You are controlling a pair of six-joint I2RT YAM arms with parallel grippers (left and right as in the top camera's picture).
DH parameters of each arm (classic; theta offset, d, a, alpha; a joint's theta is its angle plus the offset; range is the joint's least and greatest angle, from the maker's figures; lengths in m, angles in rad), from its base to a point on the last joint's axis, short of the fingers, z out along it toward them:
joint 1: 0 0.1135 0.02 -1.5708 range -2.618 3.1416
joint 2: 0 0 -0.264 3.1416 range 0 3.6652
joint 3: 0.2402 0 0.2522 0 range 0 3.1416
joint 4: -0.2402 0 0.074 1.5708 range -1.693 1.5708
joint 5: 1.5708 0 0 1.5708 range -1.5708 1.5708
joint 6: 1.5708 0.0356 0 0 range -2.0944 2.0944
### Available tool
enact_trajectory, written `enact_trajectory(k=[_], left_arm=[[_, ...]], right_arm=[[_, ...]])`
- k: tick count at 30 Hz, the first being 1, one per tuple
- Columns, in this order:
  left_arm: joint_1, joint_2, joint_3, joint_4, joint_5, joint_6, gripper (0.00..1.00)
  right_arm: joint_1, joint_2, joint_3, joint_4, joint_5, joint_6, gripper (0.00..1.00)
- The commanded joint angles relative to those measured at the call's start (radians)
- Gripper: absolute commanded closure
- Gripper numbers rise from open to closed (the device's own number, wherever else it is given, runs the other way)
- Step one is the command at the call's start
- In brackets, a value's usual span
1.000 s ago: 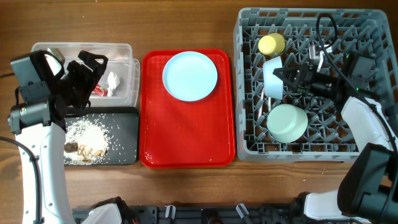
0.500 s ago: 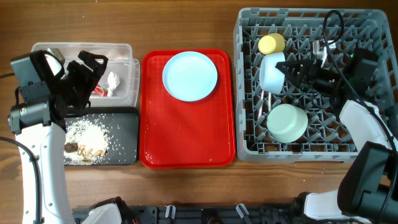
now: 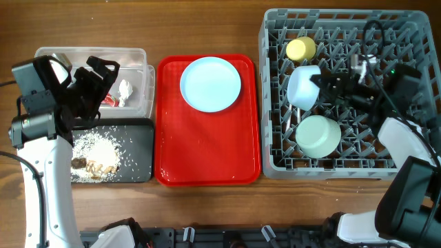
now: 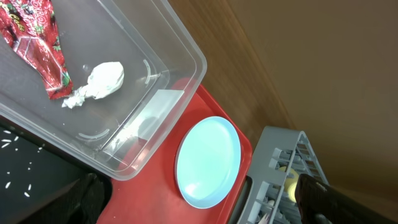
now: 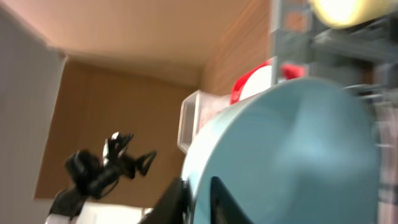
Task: Sort waste into correct bins and load items into the dishwasher rack
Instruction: 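Push the light-blue bowl upright into the rack slot and release, then swing the right gripper left to the light-blue plate on the red tray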
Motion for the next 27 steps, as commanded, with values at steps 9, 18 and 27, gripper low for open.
enact_trajectory(k=[9,18,27], left_arm=[[0.006,-0.002,0.008,0.003,0.012,0.005,0.00],[0.006,-0.002,0.008,0.003,0.012,0.005,0.00],[0.006,-0.002,0.008,0.003,0.012,0.005,0.00]], right_arm=[[-0.255,0.015,-0.014,0.076,-0.008,0.021,0.01],[-0.203,-0.023,0.117,0.314,-0.060,0.249,0.00],[0.208,-0.034,0.245,0.294,0.219,0.200,0.00]])
